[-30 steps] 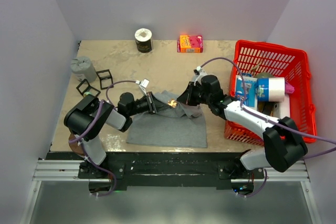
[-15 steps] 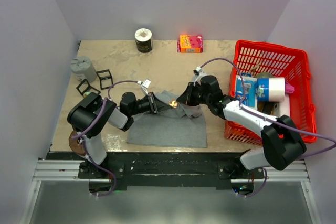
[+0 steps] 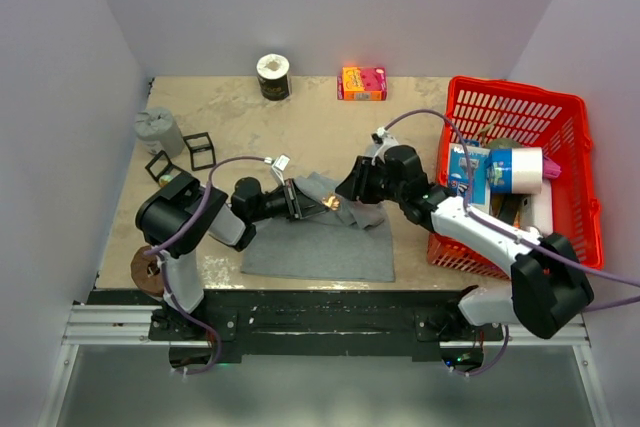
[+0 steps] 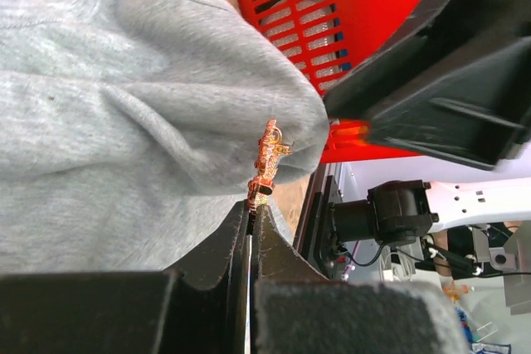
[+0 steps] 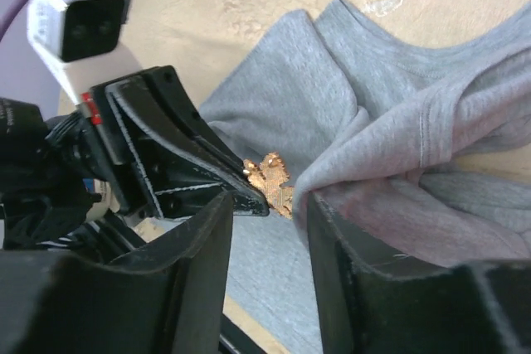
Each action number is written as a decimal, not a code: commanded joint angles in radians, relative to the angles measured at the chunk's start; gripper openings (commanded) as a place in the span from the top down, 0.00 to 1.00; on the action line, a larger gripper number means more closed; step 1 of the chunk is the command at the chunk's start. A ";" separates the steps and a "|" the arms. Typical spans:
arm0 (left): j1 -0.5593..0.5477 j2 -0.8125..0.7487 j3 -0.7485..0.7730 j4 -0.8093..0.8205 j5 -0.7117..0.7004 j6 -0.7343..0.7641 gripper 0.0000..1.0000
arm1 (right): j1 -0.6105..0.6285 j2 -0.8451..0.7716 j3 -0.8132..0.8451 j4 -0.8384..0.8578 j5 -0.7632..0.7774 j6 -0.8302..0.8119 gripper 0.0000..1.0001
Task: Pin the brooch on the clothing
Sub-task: Cross the brooch over the flattened clothing.
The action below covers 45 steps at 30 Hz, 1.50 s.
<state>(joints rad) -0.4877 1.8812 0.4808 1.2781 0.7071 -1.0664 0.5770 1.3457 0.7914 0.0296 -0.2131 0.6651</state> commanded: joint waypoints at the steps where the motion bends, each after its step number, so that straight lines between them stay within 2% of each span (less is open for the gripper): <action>1: 0.001 0.015 0.022 0.236 0.009 -0.004 1.00 | 0.006 -0.083 0.016 -0.026 0.086 -0.015 0.49; 3: 0.000 0.015 0.022 0.234 0.009 -0.003 1.00 | 0.004 -0.103 -0.003 -0.026 0.118 -0.012 0.40; 6: 0.000 0.015 0.028 0.237 0.017 0.000 1.00 | 0.006 -0.118 -0.023 -0.062 0.153 -0.024 0.37; 16: 0.000 0.024 0.035 0.236 0.022 0.000 1.00 | 0.038 -0.097 -0.083 -0.033 0.153 -0.082 0.37; 20: 0.000 0.025 0.039 0.237 0.023 -0.001 1.00 | 0.052 -0.071 -0.089 -0.002 0.158 -0.099 0.41; 23: 0.000 0.025 0.039 0.237 0.025 -0.004 1.00 | 0.060 -0.045 -0.092 0.029 0.144 -0.108 0.46; 27: 0.000 0.032 0.042 0.233 0.025 -0.004 1.00 | 0.072 -0.022 -0.092 0.050 0.141 -0.116 0.62; 28: 0.000 0.033 0.044 0.233 0.023 -0.004 1.00 | 0.078 -0.017 -0.092 0.058 0.141 -0.120 0.72; 31: -0.002 0.035 0.048 0.224 0.022 -0.007 1.00 | 0.090 -0.010 -0.086 0.064 0.139 -0.131 0.90; 34: -0.002 0.035 0.053 0.207 0.022 -0.004 1.00 | 0.104 0.000 -0.081 0.072 0.127 -0.147 1.00; 45: -0.005 0.024 0.090 0.133 0.058 0.023 1.00 | 0.161 0.063 -0.021 0.046 0.096 -0.211 1.00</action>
<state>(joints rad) -0.4862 1.9129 0.5224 1.2640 0.7345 -1.0695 0.7059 1.3960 0.7204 0.0673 -0.0776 0.4919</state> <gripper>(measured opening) 0.036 0.018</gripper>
